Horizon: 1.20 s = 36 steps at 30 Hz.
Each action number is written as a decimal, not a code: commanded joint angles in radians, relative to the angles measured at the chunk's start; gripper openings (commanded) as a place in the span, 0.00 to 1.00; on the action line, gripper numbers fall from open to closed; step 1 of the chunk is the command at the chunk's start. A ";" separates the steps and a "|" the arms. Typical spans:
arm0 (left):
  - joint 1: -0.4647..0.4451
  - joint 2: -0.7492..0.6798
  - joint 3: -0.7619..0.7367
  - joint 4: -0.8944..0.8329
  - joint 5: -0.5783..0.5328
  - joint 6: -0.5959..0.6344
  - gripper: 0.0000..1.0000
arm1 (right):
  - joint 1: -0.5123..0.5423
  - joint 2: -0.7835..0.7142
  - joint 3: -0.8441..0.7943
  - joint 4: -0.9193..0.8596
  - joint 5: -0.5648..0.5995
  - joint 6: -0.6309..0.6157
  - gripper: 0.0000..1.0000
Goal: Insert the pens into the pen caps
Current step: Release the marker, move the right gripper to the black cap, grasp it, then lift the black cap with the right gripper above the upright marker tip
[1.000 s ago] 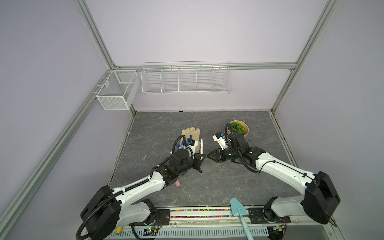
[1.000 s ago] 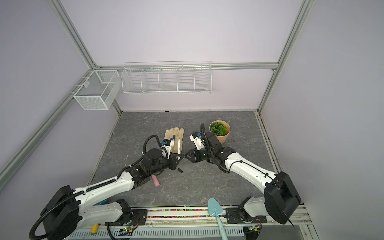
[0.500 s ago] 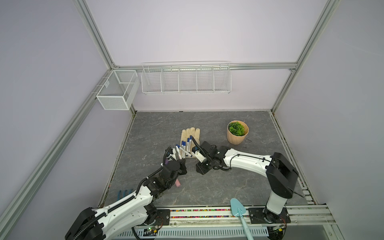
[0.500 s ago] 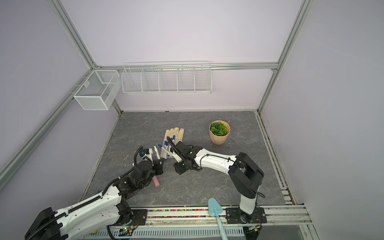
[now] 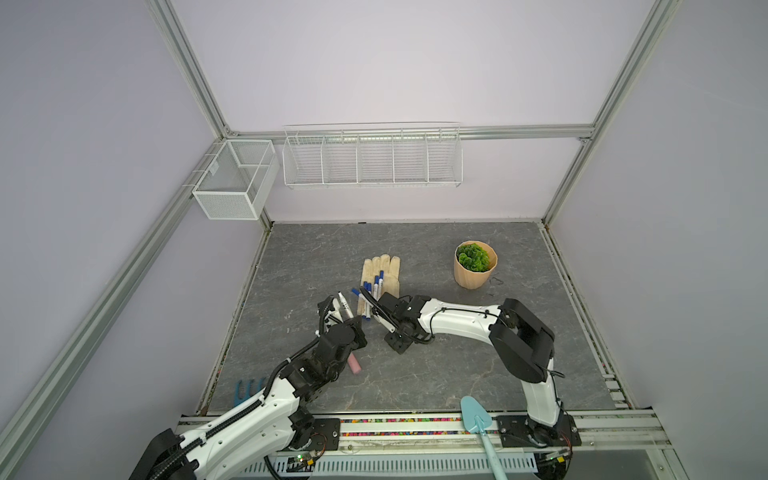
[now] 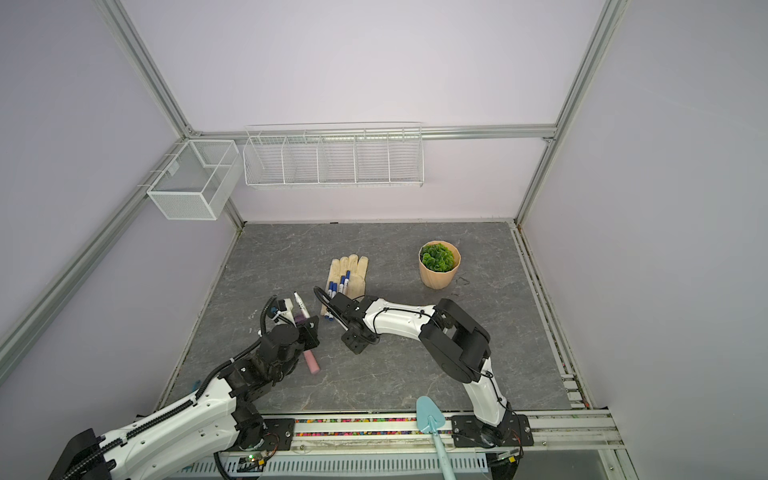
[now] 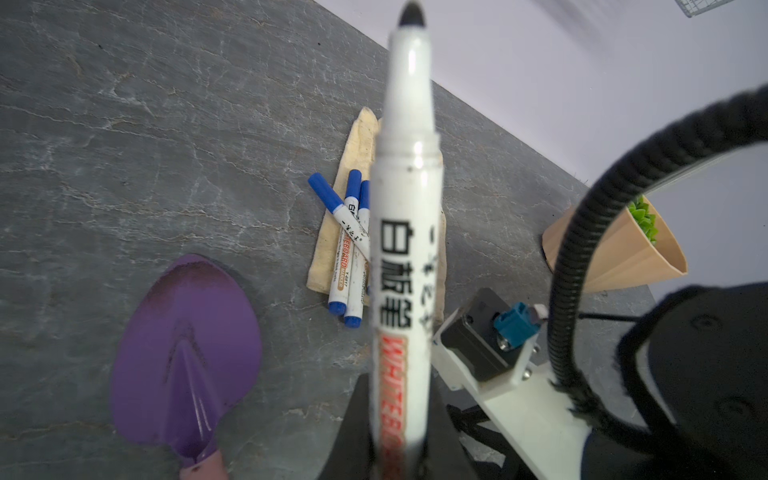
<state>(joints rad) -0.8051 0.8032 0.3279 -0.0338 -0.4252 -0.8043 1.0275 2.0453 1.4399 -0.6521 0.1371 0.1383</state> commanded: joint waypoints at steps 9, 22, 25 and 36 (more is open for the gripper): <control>0.006 0.036 0.005 0.057 0.051 0.017 0.00 | 0.016 0.036 0.036 -0.010 0.105 -0.044 0.13; -0.002 0.282 0.080 0.287 0.414 0.184 0.00 | -0.232 -0.512 -0.288 0.290 -0.229 0.217 0.09; -0.030 0.349 0.137 0.281 0.491 0.250 0.00 | -0.302 -0.595 -0.362 0.401 -0.329 0.301 0.09; -0.069 0.439 0.213 0.291 0.619 0.327 0.00 | -0.364 -0.643 -0.395 0.614 -0.409 0.402 0.09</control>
<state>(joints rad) -0.8669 1.2324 0.5148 0.2451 0.1535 -0.5171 0.6743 1.4048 1.0325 -0.1150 -0.2379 0.5030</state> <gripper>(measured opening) 0.128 0.119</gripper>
